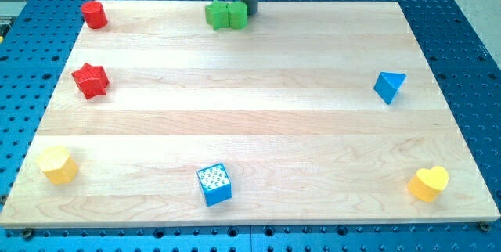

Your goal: Move the triangle towards the left

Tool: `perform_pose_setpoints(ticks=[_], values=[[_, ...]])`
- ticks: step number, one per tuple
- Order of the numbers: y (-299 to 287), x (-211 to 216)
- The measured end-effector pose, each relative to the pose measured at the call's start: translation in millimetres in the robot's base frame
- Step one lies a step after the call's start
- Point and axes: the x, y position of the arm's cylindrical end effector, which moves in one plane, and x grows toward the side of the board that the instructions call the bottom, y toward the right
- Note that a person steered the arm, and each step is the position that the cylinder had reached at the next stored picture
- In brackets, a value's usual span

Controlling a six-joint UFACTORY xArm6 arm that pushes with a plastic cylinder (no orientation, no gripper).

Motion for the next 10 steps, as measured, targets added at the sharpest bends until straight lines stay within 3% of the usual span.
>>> perform_pose_setpoints(ticks=[1, 2, 3, 4, 5, 6, 7, 8, 9, 10], values=[[-3.3, 20.3], [74.6, 29.6], [206.3, 70.9], [288.2, 102.1], [319.2, 135.1], [296.9, 177.0], [214.8, 177.1], [149.8, 212.5], [166.7, 165.2], [206.1, 153.8]])
